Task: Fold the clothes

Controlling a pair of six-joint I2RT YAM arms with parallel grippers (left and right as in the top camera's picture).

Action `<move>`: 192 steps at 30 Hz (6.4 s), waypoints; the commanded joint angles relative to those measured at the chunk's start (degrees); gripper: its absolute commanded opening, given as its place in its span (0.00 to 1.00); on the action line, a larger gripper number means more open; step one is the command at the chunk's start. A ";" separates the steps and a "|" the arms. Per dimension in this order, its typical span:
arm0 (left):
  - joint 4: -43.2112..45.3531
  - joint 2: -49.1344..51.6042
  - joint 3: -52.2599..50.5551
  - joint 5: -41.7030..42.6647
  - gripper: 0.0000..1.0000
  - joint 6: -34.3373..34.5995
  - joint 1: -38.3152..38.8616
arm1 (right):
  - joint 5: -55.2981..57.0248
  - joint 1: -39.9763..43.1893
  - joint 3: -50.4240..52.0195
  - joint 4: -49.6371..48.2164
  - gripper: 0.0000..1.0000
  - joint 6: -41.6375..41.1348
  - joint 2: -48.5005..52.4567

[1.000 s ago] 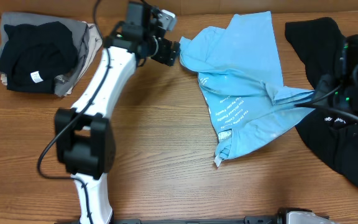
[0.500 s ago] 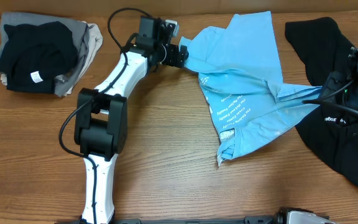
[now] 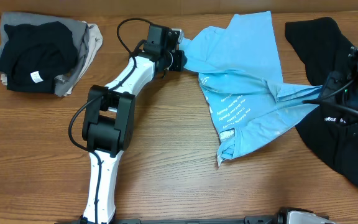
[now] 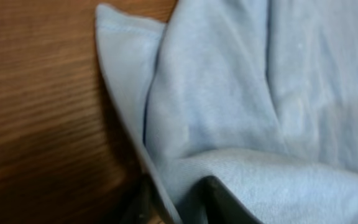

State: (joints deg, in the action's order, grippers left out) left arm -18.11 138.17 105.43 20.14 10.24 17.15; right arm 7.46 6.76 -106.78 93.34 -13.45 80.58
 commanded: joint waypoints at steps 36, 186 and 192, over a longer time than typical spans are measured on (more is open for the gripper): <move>-46.49 -58.55 36.72 -19.52 0.04 -5.66 -23.91 | -11.23 16.35 -44.30 3.69 0.04 9.86 -6.97; -60.92 -46.69 -9.07 -22.29 1.00 -0.76 -29.42 | -42.42 -14.12 46.77 -25.68 1.00 -2.05 -19.21; -43.60 -46.56 -28.46 -19.58 0.72 0.33 -36.65 | -43.76 -14.23 55.89 -33.20 0.90 -1.60 -13.90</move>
State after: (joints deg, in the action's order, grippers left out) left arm -66.83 92.31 84.49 -1.02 9.37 -15.92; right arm -34.46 -7.16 -53.98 61.41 -15.03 64.51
